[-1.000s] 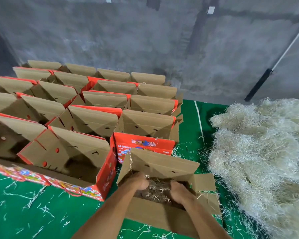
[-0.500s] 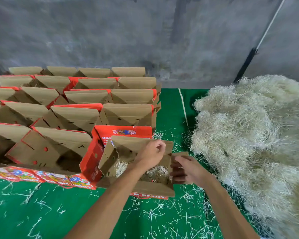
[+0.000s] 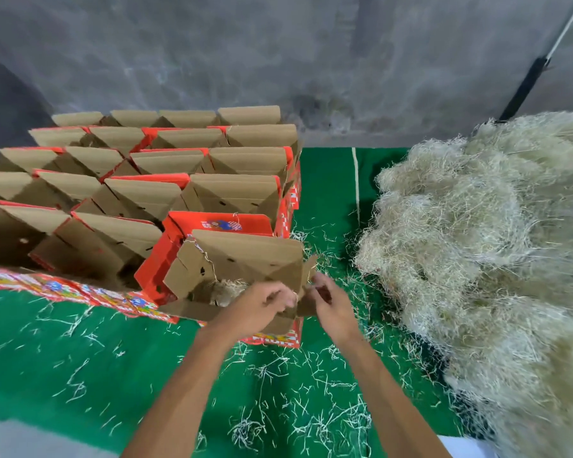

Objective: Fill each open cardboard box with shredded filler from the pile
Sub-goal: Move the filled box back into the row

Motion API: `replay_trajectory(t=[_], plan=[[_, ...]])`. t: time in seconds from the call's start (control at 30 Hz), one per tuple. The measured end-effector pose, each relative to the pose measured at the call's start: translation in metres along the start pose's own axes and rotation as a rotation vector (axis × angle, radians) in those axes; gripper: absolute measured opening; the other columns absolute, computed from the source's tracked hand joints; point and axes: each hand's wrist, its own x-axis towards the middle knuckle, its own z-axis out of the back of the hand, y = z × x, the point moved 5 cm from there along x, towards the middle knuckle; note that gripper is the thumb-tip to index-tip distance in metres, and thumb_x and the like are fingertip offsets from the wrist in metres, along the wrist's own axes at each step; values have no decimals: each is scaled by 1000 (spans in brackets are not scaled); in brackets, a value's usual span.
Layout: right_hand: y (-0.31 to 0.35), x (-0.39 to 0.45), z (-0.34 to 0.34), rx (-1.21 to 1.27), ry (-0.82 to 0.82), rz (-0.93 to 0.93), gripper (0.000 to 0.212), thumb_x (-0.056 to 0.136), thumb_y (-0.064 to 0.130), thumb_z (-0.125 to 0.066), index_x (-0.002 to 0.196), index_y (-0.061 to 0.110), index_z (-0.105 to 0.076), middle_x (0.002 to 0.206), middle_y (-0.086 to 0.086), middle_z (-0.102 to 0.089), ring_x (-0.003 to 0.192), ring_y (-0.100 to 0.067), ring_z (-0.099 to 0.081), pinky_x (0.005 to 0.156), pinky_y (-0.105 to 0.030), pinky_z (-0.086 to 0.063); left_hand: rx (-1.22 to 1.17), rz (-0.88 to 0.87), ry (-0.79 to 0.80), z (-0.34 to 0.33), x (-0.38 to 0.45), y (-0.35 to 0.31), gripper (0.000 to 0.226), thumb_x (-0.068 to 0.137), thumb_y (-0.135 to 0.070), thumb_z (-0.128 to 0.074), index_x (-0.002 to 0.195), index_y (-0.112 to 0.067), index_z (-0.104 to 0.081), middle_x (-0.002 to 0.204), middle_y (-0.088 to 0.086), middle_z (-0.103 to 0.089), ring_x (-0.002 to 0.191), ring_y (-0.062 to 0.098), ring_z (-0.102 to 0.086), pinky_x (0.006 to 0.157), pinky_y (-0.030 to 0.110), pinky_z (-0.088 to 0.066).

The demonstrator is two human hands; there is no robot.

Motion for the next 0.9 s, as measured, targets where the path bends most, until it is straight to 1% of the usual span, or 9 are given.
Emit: replay_trajectory(t=[0.07, 0.13, 0.23, 0.3, 0.4, 0.53, 0.63, 0.77, 0.9], plan=[[9, -2, -10, 65, 51, 19, 37, 97, 43, -58, 126, 61, -45, 105, 36, -63, 99, 11, -63, 77, -8, -51, 4, 23, -52, 11, -14, 12, 28, 103, -26, -46, 104, -47, -64, 106, -28, -67, 95, -9, -64, 85, 36, -58], [12, 2, -19, 96, 96, 17, 50, 96, 45, -59, 136, 63, -37, 117, 36, -59, 111, 3, -61, 89, -27, -54, 48, 54, -89, 22, -28, 21, 42, 99, -10, -47, 102, -48, -65, 110, -26, -66, 98, -6, -64, 93, 37, -55], [15, 11, -29, 167, 87, 0, 60, 96, 42, -62, 144, 57, -28, 124, 40, -53, 111, 12, -56, 99, -36, -46, 115, 157, -64, 31, -45, 33, 61, 85, 4, -48, 103, -53, -62, 112, -17, -63, 76, 9, -69, 63, 27, -55], [13, 17, -31, 228, 36, -57, 69, 96, 38, -62, 150, 52, -20, 134, 34, -46, 116, 8, -51, 109, -44, -37, 132, 185, -41, 32, -55, 38, 68, 81, 7, -50, 108, -55, -58, 106, -17, -57, 52, 4, -58, 44, 22, -45], [13, 23, -35, 169, 7, -85, 55, 97, 35, -62, 143, 44, -33, 118, 40, -56, 107, 12, -56, 104, -40, -41, 176, 162, -58, 30, -61, 42, 63, 86, -1, -58, 118, -55, -53, 100, -15, -59, 39, -3, -51, 39, 14, -41], [15, 27, -30, 29, -64, -80, 15, 97, 21, -59, 108, 32, -59, 88, 26, -69, 75, 8, -66, 64, -21, -50, 417, 64, -188, 36, -53, 27, 33, 98, -25, -56, 124, -44, -62, 98, -9, -74, 55, 4, -63, 72, 24, -57], [4, 25, -16, 21, -72, -175, 19, 92, 6, -58, 91, 23, -67, 77, 14, -74, 67, 1, -68, 52, -15, -50, 400, 8, -200, 29, -54, 23, 35, 98, -24, -52, 127, -42, -62, 96, -7, -76, 69, 7, -67, 90, 28, -52], [-14, 4, -1, -60, 1, -238, 21, 86, 5, -64, 74, 20, -73, 70, 16, -74, 63, 0, -68, 54, -15, -46, 392, -74, -163, 1, -70, 15, 36, 95, -28, -52, 127, -41, -61, 120, -7, -70, 107, 21, -61, 96, 33, -46], [-27, -16, -9, -48, 100, -257, 20, 87, 5, -65, 83, 20, -78, 82, 4, -77, 80, -13, -74, 74, -28, -59, 386, -55, -177, -3, -95, 16, 40, 86, -24, -49, 120, -39, -64, 107, -5, -73, 89, 14, -64, 81, 27, -49]])
